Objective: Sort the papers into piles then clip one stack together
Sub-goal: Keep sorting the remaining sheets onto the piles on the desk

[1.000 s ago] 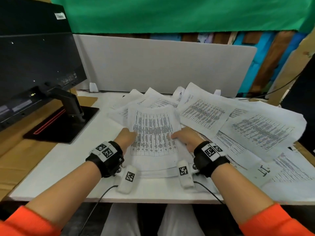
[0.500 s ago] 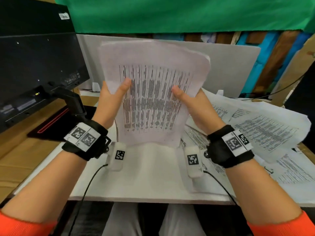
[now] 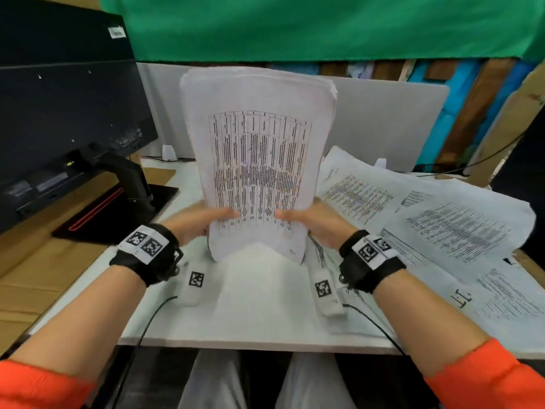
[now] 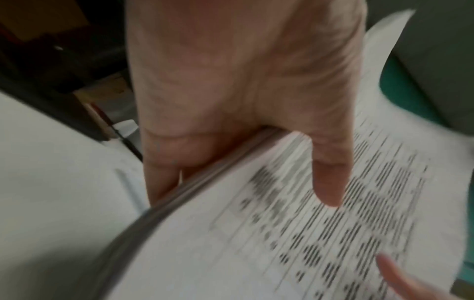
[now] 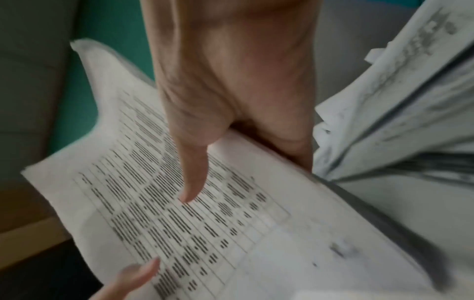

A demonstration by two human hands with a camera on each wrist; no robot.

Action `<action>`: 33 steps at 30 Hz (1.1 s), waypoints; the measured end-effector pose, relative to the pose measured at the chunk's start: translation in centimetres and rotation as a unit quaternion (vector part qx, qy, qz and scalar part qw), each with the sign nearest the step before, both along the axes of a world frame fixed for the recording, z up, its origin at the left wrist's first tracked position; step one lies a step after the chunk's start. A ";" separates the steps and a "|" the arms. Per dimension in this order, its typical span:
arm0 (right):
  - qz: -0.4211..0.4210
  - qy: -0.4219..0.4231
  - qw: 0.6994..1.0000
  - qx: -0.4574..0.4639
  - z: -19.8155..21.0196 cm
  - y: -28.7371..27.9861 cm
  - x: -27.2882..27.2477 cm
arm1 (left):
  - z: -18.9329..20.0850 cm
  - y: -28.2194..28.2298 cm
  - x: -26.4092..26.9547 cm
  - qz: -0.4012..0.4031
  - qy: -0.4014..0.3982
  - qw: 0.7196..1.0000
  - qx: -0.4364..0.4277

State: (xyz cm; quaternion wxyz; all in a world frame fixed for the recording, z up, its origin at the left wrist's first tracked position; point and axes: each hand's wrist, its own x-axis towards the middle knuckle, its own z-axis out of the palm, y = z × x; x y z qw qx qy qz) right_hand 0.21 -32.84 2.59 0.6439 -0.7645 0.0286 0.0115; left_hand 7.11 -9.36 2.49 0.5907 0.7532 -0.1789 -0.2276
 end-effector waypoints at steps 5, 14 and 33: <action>-0.124 -0.079 0.985 0.094 -0.9 1.6 1.7 | -1.9 0.5 0.5 0.170 -0.018 0.978 -0.123; -0.012 0.055 0.950 -0.305 -1.3 4.0 6.7 | -5.8 10.4 0.9 0.235 0.016 0.966 0.110; 0.005 0.117 0.719 -0.685 -4.5 5.4 14.2 | -9.3 14.4 3.4 0.234 0.157 0.957 0.064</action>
